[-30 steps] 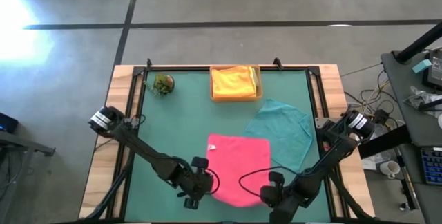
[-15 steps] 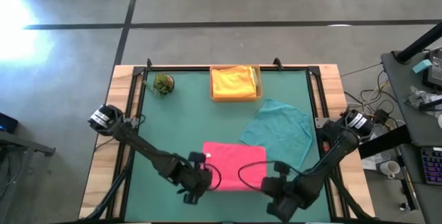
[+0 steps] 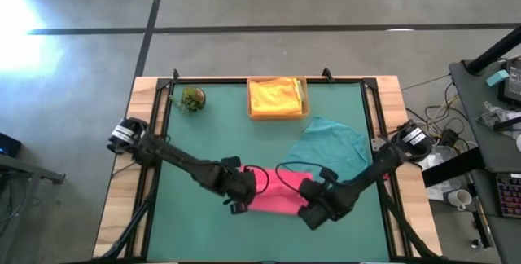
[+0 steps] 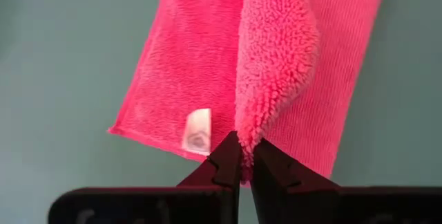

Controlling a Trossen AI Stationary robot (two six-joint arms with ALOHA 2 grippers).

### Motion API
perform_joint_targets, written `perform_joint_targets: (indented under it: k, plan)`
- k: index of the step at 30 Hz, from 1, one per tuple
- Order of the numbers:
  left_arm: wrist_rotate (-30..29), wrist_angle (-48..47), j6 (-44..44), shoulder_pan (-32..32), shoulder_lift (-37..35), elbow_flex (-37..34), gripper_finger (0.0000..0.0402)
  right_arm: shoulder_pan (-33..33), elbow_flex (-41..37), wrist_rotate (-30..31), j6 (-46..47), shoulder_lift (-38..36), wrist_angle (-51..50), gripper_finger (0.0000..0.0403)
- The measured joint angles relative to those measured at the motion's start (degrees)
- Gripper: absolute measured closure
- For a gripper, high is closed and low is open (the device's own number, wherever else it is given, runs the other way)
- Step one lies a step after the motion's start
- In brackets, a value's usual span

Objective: Fold microfiber towels
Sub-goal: Fold the pink towel

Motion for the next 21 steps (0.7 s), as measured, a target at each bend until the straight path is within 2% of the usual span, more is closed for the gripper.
perform_joint_targets:
  k: [16,21]
  plan:
    - [-0.1,0.2,-1.9,4.1,0.0,-4.0,0.0394,-5.8,-2.6,-0.8,0.8,0.0,0.4,0.0394]
    - [-0.5,0.6,-1.9,4.1,0.0,-4.1,0.0376,-6.0,-2.7,-1.1,0.8,0.0,0.3,0.0377]
